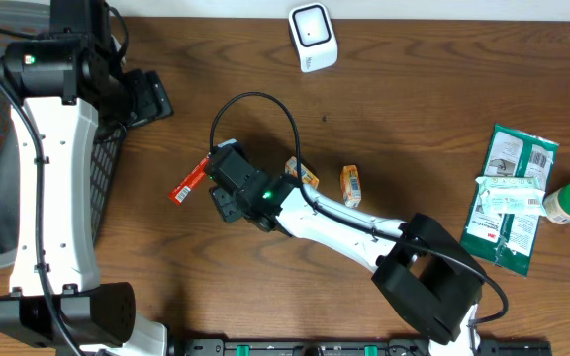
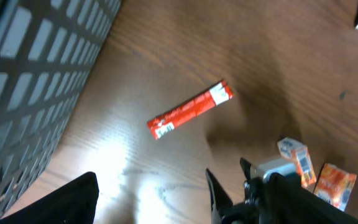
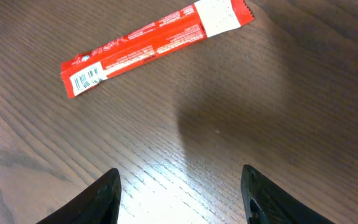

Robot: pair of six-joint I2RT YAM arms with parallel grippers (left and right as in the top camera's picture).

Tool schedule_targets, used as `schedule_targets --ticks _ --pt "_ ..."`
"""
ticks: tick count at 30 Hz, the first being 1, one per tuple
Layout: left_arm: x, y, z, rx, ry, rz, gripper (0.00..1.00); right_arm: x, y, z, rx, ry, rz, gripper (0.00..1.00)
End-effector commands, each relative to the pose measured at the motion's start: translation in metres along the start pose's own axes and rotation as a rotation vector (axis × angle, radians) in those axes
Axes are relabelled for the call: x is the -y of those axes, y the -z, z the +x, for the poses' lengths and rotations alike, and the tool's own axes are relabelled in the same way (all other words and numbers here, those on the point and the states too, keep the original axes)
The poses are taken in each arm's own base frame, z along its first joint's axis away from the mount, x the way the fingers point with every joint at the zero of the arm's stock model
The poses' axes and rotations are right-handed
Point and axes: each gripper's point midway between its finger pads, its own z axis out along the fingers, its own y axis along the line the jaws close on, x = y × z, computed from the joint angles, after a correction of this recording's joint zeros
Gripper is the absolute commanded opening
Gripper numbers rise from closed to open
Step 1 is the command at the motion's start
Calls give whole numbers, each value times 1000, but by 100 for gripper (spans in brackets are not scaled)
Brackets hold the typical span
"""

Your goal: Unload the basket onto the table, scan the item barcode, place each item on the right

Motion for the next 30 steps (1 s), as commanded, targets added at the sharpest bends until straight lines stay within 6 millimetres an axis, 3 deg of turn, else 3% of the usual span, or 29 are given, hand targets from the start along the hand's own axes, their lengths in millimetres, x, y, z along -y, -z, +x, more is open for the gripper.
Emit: schedule_targets --ticks 1,4,8,12,16,18,19,20,25,30 --pt "1 2 4 -11 -13 10 86 4 -5 5 -15 12 8 57" --pt "1 2 4 -11 -13 10 86 3 0 2 -8 61 5 57" --pt "1 2 4 -11 -13 10 86 2 28 -9 14 67 -2 56" --pt "1 2 4 -11 -13 10 86 5 75 -24 59 100 -12 53" --pt "1 2 4 -11 -13 10 86 24 122 -33 84 84 5 43" --pt "1 2 4 -11 -13 10 86 42 142 -35 88 52 27 33" --pt "1 2 4 -11 -13 10 87 62 158 -36 87 15 56 7" --pt "1 2 4 -11 -13 10 86 75 166 -35 83 -9 75 1" --pt "1 2 4 -11 -13 10 86 155 200 -23 39 -174 200 1" --pt "1 2 4 -11 -13 10 86 213 210 3 -53 -320 298 1"
